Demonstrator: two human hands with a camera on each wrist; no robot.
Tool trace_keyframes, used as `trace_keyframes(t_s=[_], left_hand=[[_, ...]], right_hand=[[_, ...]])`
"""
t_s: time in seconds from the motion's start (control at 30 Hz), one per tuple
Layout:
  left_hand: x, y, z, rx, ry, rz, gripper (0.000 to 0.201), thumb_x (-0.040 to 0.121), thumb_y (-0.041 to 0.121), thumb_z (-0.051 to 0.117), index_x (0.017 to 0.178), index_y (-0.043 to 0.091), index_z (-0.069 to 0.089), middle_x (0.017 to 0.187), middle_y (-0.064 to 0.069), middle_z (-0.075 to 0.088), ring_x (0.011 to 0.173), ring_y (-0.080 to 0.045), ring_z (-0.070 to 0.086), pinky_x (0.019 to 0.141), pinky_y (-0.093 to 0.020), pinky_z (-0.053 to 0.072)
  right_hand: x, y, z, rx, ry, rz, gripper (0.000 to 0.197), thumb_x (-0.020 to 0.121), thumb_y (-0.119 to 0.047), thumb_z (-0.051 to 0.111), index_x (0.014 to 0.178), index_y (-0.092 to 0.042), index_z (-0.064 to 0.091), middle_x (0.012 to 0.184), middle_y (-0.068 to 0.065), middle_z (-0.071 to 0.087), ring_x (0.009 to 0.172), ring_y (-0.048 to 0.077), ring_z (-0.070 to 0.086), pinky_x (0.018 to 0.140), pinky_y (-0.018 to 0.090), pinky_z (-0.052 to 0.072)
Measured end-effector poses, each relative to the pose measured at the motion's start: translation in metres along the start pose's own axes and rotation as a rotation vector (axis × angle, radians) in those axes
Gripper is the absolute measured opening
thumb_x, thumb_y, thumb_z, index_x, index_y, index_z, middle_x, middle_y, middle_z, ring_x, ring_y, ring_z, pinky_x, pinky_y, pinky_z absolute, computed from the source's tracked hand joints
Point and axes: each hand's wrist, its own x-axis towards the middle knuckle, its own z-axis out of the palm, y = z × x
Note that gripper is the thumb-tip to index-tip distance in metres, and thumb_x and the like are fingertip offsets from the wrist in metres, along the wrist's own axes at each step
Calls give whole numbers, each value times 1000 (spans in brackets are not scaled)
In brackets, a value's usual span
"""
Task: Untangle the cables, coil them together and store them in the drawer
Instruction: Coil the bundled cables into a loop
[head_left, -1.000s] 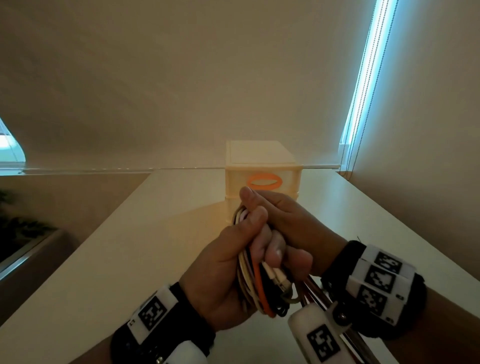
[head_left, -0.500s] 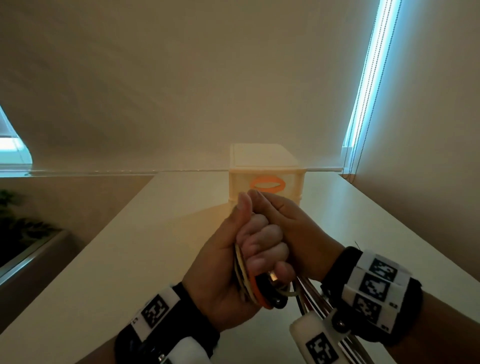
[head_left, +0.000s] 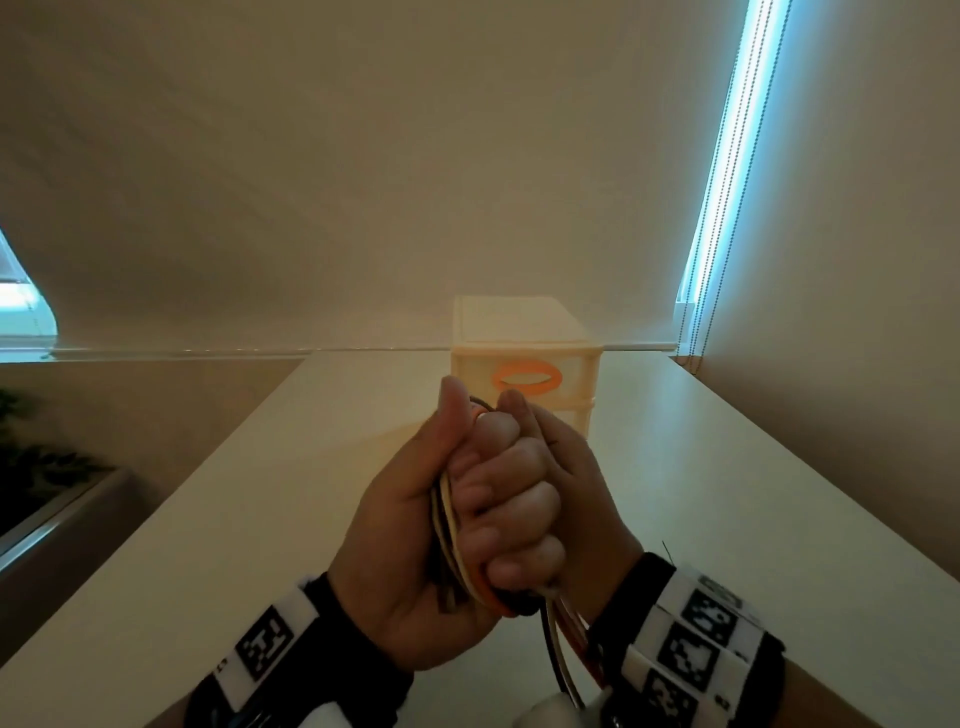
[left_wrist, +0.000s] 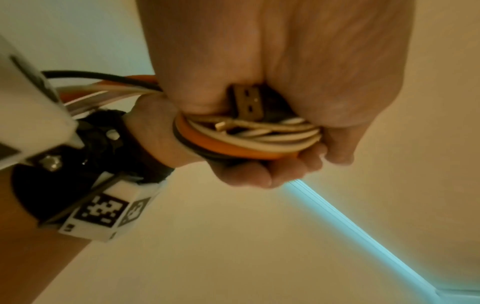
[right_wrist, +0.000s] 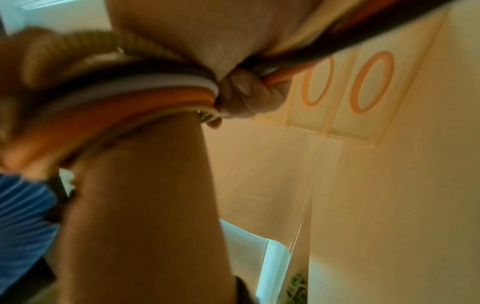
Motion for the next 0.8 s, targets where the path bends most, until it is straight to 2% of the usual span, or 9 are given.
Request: trace_keyframes(t_s=[0.07, 0.13, 0.23, 0.3, 0.4, 0.53, 0.6, 0.7, 0.8], left_hand=[[1, 4, -5, -34, 19, 7, 51, 106, 53, 34, 73, 16, 43, 62, 3, 41, 50, -10, 35, 49, -22, 34], [2, 11, -10, -59, 29, 37, 52, 106, 56, 34, 72, 17, 42, 62, 3, 46, 50, -9, 34, 48, -22, 32], [3, 27, -17, -48, 65, 111, 47, 104, 56, 40, 73, 20, 39, 62, 5, 45, 49, -9, 36, 49, -22, 33], [4, 39, -20, 45, 153, 192, 45, 102, 56, 45, 72, 23, 38, 60, 7, 41, 48, -7, 39, 49, -21, 34], [4, 51, -25, 271, 343, 322, 42, 96, 53, 54, 70, 23, 41, 59, 8, 34, 47, -7, 37, 47, -22, 35], [2, 40, -30, 774, 509, 384, 42, 91, 49, 59, 61, 21, 51, 55, -1, 42, 47, -18, 43, 53, -32, 40], [3, 30, -29, 1022, 538, 409, 43, 93, 48, 59, 62, 17, 53, 54, -7, 47, 48, -23, 45, 55, -34, 40], [8, 20, -25, 1263, 519, 462, 45, 99, 40, 58, 67, 10, 51, 52, -13, 48, 45, -23, 45, 49, -30, 40], [9, 22, -26, 1458, 494, 466, 42, 93, 39, 63, 70, 5, 54, 51, -15, 50, 43, -17, 49, 49, -21, 44]], right_hand=[[-2, 3, -2, -94, 35, 44, 36, 94, -48, 53, 89, -14, 66, 78, 10, 59, 61, 16, 59, 54, 24, 50], [-8, 3, -6, -151, 7, 152, 37, 103, -44, 45, 93, -19, 69, 75, 11, 57, 58, 21, 52, 51, 27, 44], [-24, 4, -7, -216, -6, 376, 42, 104, -51, 40, 80, -22, 57, 58, -2, 40, 44, 11, 31, 42, 18, 24], [-33, 10, -5, -231, -9, 514, 41, 102, -55, 42, 85, -20, 55, 59, -3, 34, 46, 11, 26, 42, 18, 21], [-47, 18, 0, -322, -43, 670, 34, 105, -47, 42, 99, -15, 53, 56, -3, 35, 44, 13, 29, 41, 21, 24], [-57, 10, 2, -377, -6, 714, 31, 107, -40, 41, 102, -14, 56, 53, -4, 36, 42, 12, 31, 42, 22, 22], [-59, 5, 4, -380, -4, 723, 32, 107, -40, 40, 103, -13, 56, 53, -3, 36, 42, 12, 30, 42, 22, 22], [-59, 8, 9, -447, -14, 694, 31, 106, -39, 42, 106, -12, 58, 51, -5, 38, 43, 11, 31, 46, 24, 25], [-61, 7, 10, -606, -56, 633, 29, 103, -35, 48, 118, -11, 56, 54, -8, 43, 47, 9, 36, 50, 25, 30]])
